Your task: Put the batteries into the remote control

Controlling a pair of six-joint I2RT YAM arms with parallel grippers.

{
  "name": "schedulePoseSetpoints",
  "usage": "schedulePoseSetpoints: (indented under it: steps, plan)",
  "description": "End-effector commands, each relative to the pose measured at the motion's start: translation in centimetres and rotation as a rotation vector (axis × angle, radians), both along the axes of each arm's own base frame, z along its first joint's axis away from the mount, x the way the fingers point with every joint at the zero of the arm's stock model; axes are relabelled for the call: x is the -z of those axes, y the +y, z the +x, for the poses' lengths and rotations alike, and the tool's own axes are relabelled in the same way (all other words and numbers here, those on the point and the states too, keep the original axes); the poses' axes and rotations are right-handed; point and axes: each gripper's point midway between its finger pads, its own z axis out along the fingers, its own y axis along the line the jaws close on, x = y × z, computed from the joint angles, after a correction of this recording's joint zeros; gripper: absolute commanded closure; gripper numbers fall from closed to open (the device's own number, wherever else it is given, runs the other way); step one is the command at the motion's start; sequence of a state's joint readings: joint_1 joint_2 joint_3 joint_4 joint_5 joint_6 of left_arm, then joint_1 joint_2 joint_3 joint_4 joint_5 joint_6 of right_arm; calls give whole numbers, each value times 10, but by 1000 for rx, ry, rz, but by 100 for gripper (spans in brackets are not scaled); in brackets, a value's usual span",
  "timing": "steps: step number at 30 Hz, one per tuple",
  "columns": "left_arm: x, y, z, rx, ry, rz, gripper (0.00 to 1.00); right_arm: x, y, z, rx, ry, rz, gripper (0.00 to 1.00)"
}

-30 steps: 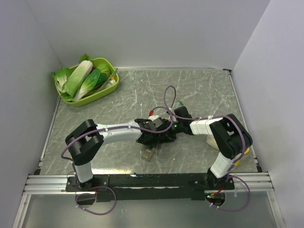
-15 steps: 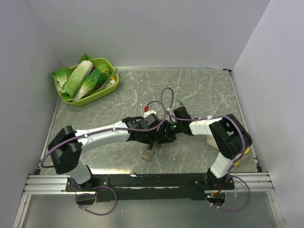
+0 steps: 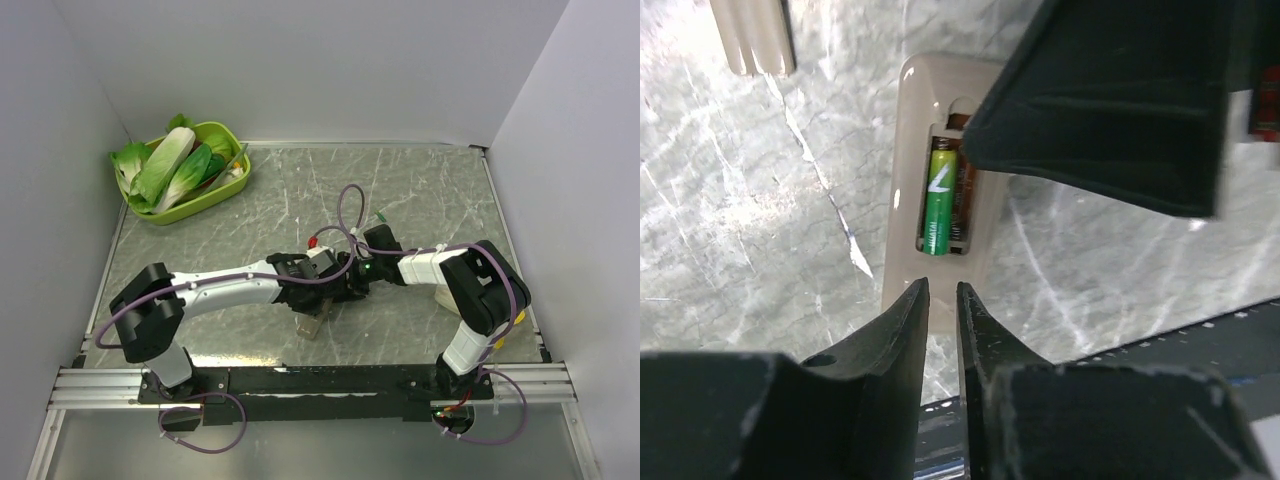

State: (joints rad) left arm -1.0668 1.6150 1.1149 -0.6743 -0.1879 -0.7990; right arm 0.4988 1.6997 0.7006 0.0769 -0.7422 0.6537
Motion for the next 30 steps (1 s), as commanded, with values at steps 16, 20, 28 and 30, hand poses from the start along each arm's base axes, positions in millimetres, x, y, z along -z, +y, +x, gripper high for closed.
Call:
schedulePoseSetpoints:
  steps: [16,20,28,30]
  plan:
    - [6,-7,7,-10,3,52,74,10,1,-4,-14,0,-30,44]
    - [12,-5,9,-19,-1,86,75,9,1,-3,-16,-2,-28,44]
    - [21,-2,12,-34,-1,126,78,10,0,-4,-18,-3,-29,44]
    - [23,0,12,-37,2,134,80,10,1,-5,-20,-1,-29,44]
